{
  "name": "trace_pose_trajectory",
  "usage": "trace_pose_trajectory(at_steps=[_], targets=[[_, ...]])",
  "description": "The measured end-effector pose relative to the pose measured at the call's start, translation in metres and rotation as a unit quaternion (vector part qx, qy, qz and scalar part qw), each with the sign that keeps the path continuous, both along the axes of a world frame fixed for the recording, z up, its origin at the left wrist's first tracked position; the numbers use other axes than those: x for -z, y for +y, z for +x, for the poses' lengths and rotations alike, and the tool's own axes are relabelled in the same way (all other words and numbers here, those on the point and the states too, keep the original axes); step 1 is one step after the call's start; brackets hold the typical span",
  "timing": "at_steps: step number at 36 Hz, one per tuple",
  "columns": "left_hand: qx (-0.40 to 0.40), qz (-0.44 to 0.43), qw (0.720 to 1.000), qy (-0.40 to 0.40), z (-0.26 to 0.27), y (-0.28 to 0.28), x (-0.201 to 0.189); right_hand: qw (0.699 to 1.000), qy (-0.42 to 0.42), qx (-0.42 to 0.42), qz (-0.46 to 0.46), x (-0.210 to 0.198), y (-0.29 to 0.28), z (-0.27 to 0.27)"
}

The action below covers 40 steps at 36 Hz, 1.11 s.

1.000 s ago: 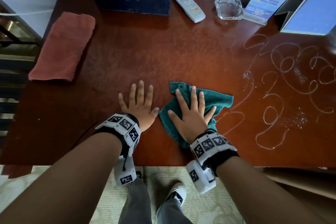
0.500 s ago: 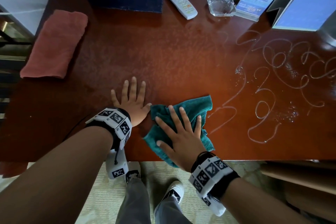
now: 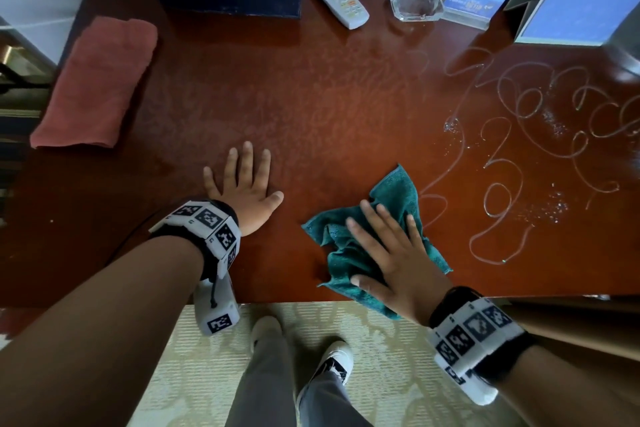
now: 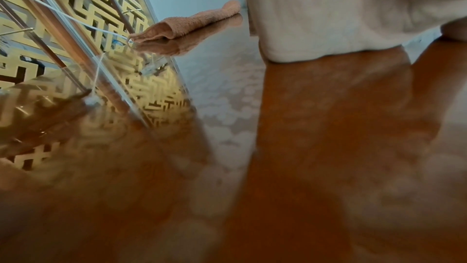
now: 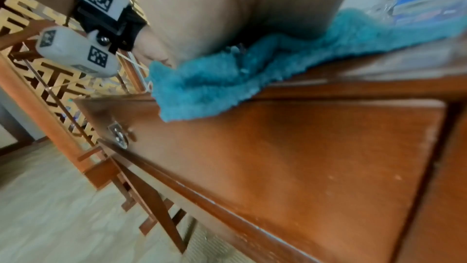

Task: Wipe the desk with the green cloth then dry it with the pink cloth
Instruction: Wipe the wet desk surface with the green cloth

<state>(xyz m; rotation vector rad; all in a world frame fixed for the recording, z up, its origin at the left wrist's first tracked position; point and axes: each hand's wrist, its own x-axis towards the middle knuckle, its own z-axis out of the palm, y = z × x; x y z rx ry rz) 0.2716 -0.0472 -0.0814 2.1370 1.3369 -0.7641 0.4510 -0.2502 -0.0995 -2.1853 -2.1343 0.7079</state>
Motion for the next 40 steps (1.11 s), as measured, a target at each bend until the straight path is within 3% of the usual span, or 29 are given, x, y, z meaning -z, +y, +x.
trace_pose_trajectory(at_steps=[6, 11, 28, 40], targets=[[0.006, -0.001, 1.000, 0.009, 0.001, 0.001, 0.001, 0.984, -0.009, 0.177, -0.019, -0.009, 0.002, -0.036], [0.008, -0.001, 1.000, 0.004, -0.001, 0.000, 0.003, 0.973, -0.020, 0.227, -0.030, 0.004, 0.007, -0.049], [0.012, 0.015, 1.000, -0.007, 0.000, 0.000, 0.005, 0.980, -0.048, 0.175, -0.087, 0.002, 0.013, -0.017], [0.085, 0.160, 0.984, 0.001, 0.029, 0.032, -0.021, 0.987, -0.046, 0.103, -0.118, -0.001, 0.034, 0.025]])
